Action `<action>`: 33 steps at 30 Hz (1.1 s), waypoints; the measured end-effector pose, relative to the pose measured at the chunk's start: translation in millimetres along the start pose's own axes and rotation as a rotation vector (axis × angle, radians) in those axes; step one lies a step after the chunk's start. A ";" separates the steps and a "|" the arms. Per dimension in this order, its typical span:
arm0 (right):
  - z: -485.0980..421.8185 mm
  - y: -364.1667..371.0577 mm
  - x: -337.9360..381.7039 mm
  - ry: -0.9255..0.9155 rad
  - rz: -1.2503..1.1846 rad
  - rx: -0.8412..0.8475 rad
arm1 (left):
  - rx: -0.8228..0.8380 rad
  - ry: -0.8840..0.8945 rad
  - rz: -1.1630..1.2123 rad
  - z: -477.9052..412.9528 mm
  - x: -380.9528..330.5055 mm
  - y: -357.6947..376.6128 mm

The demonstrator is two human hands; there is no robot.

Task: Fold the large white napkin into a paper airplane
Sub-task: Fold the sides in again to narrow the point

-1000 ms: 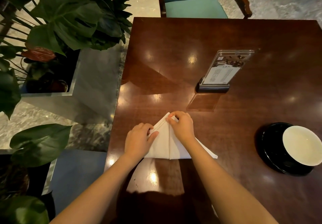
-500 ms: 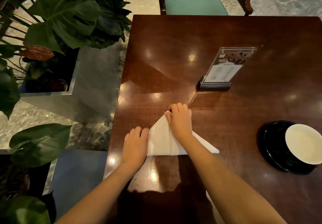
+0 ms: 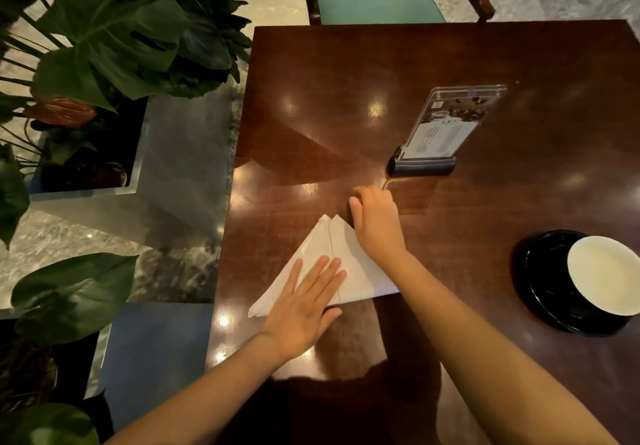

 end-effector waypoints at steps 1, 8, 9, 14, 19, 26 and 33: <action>10.3 -4.5 3.0 -0.034 0.014 -0.002 | -0.005 -0.006 0.001 -0.1 0.0 0.8; 95.9 40.4 -11.2 -0.221 0.354 0.334 | -0.007 -0.002 0.004 -1.6 -0.9 1.6; 97.2 37.9 -18.6 -0.202 0.378 0.330 | -0.002 -0.005 0.000 -1.5 -1.0 1.6; 97.6 12.4 -48.8 -0.097 0.479 0.304 | 0.025 -0.039 -0.054 -3.1 -1.0 -3.6; 109.5 -20.3 -88.1 0.103 0.548 0.213 | -0.207 -0.034 0.033 -13.9 2.8 -25.8; 116.3 -33.1 -76.6 0.180 0.526 0.054 | -0.089 0.062 -0.004 -61.2 29.3 -57.4; 113.5 -37.6 -85.3 0.189 0.314 0.072 | -0.059 0.186 -0.040 -67.4 47.7 -57.4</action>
Point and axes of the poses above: each hand's wrist, its own z-axis away from the middle knuckle, its own y-axis out of the palm, x = y × z, the point moved 5 cm from there along -z, towards the middle knuckle, and after that the axes turned 3 degrees about -z, right-handed, at the moved point
